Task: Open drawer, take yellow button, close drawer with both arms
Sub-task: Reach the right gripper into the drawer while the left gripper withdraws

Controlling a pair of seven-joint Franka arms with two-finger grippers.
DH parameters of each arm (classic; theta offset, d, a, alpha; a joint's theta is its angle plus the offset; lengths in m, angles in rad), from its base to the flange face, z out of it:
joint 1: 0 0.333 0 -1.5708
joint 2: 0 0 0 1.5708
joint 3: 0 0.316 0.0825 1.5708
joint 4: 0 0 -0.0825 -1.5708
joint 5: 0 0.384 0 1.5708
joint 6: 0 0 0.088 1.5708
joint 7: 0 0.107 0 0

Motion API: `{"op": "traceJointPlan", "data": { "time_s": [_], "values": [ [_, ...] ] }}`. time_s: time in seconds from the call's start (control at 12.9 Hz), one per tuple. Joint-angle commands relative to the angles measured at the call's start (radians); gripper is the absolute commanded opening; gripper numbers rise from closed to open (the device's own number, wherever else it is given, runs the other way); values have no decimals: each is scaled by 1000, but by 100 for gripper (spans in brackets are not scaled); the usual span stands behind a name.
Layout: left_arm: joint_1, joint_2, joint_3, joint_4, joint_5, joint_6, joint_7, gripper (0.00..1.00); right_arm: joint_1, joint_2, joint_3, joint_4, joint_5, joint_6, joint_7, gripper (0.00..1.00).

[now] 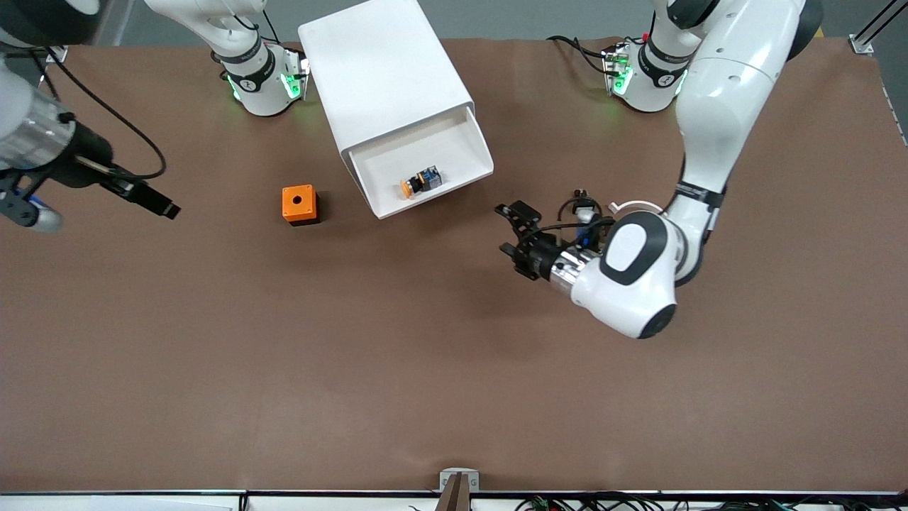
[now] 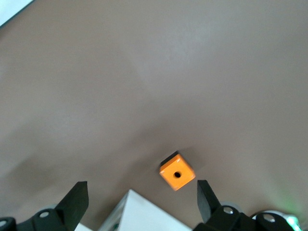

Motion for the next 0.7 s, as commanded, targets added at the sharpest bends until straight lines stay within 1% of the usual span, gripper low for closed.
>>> {"op": "traceJointPlan", "data": {
  "time_s": [0.0,0.08,0.23,0.31,0.39,0.46,0.62],
  "values": [
    [38,-38,-3,-1,144,-7,77,99,113,41,1,-8,4,0,312,100],
    [61,-43,-4,8,180,-7,120,99,168,59,1,-11,4,3,437,100],
    [99,-76,-1,8,255,-7,238,99,268,85,1,-16,15,4,613,100],
    [112,-87,-1,8,302,-7,301,99,314,99,1,-30,42,18,652,100],
    [115,-104,0,8,342,-7,339,99,349,101,1,-39,64,56,708,97],
    [116,-122,-1,8,394,-7,385,99,380,105,1,-50,68,108,820,97],
    [116,-126,-1,8,473,-7,488,99,461,128,1,-73,68,203,950,99]
  ]
}}
